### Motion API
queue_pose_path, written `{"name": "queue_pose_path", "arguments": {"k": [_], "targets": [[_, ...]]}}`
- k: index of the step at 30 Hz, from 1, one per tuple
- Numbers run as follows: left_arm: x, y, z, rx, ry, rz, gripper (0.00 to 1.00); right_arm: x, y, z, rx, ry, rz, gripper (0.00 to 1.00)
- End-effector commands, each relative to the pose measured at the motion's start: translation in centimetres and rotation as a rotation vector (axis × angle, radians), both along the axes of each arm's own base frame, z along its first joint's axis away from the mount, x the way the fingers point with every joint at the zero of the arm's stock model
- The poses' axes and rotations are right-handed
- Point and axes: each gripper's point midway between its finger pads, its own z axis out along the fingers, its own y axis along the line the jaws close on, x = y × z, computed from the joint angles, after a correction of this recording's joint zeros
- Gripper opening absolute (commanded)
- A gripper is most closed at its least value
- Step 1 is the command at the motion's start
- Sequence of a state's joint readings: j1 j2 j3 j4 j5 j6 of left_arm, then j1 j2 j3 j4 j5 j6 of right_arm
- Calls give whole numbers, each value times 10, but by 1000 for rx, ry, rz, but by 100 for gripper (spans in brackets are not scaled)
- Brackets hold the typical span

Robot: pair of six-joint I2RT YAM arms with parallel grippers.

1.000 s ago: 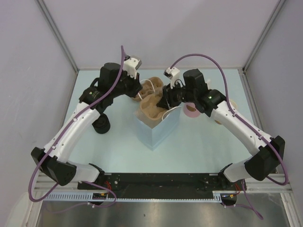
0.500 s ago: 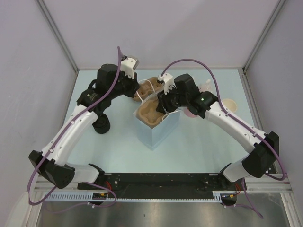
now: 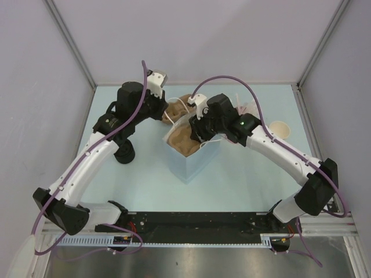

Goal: Pack the takeout coffee

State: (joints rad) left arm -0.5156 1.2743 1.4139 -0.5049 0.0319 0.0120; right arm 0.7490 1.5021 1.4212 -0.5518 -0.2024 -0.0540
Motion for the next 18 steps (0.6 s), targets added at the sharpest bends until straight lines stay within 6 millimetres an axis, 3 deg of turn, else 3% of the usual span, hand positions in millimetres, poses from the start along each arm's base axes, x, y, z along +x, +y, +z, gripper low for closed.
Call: {"name": "queue_pose_path", "arguments": {"k": [1, 8, 18], "targets": [[-1, 9, 26, -22, -108, 16, 15, 2, 2, -9, -30, 2, 1, 28], [-15, -4, 34, -76, -133, -74, 16, -3, 7, -21, -52, 24, 20, 28], [-16, -13, 32, -98, -109, -114, 15, -12, 9, -49, -106, 79, 43, 27]]}}
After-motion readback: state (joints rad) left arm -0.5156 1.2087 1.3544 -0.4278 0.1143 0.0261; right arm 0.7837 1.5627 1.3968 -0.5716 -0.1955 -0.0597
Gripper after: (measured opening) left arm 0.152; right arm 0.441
